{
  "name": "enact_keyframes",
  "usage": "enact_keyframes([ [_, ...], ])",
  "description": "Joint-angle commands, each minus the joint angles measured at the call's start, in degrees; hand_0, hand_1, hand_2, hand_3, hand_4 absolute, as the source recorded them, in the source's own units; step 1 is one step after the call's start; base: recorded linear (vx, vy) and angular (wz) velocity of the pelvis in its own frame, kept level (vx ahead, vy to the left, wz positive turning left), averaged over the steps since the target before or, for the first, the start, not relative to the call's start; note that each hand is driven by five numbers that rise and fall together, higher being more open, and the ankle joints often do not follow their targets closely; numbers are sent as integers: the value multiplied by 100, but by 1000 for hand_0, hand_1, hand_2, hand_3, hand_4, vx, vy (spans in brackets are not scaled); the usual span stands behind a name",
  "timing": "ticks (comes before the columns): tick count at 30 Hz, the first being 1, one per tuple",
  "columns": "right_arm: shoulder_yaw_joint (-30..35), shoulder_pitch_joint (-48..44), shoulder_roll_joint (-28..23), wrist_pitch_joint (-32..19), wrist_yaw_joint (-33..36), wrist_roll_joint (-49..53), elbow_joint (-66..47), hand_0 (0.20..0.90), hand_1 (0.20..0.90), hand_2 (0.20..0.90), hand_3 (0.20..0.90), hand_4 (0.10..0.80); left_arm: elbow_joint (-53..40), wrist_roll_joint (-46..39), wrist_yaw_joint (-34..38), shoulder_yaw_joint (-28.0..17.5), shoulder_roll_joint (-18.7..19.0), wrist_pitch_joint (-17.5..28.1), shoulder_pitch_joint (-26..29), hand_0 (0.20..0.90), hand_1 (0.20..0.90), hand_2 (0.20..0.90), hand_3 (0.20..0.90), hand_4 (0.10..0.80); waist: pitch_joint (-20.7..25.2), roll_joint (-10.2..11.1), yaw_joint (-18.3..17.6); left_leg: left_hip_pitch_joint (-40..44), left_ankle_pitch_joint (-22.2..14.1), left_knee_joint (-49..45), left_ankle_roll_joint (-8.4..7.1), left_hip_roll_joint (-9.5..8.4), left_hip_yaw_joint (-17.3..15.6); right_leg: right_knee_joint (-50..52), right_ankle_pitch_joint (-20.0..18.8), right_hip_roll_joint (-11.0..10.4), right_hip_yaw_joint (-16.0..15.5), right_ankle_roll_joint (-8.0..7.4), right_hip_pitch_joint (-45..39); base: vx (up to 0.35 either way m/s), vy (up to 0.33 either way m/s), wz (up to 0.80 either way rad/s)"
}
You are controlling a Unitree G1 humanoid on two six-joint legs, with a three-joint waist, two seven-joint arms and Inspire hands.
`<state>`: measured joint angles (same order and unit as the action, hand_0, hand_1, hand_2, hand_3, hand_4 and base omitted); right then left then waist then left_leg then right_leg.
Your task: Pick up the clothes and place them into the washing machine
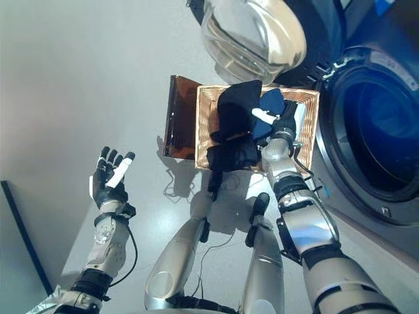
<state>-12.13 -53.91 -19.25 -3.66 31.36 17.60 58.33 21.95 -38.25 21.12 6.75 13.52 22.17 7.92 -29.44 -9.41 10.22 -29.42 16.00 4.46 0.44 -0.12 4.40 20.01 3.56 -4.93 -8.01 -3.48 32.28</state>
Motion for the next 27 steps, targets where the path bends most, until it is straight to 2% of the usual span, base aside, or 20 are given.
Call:
enact_keyframes([
  [1,355,-121,29,-1087,86,790,-915,200,200,200,200,300,-128,-55,-14,-290,251,337,-116,900,900,900,900,800,162,11,105,405,-750,-25,-262,-390,-651,-525,-169,-133,420,-159,-223,-7,-1,-11],
  [13,838,597,409,-1869,-332,2343,-1634,200,200,200,200,300,45,-231,-98,-114,73,330,-122,900,900,900,900,800,285,-185,82,463,-796,-97,-247,-410,-703,-472,-96,-144,482,-139,-260,-2,-2,-3],
  [18,1137,768,656,-2284,-718,3313,-1782,200,200,200,200,300,137,-328,-142,-59,-9,359,-76,900,900,900,900,800,334,-246,68,455,-811,-117,-245,-397,-741,-464,-111,-137,506,-131,-235,-4,8,-6],
  [20,1399,911,880,-2625,-978,3947,-1878,200,200,200,200,300,249,-385,-173,22,-85,386,-49,900,900,900,900,800,365,-299,54,461,-849,-167,-238,-416,-756,-449,-80,-152,543,-126,-253,19,14,-9],
  [27,1791,1117,1134,-3088,-1322,4815,-2029,200,200,200,200,300,407,-515,-321,202,-215,422,-15,900,900,900,900,800,387,-491,5,472,-925,-257,-232,-460,-775,-395,-7,-190,627,-128,-259,8,9,-4],
])
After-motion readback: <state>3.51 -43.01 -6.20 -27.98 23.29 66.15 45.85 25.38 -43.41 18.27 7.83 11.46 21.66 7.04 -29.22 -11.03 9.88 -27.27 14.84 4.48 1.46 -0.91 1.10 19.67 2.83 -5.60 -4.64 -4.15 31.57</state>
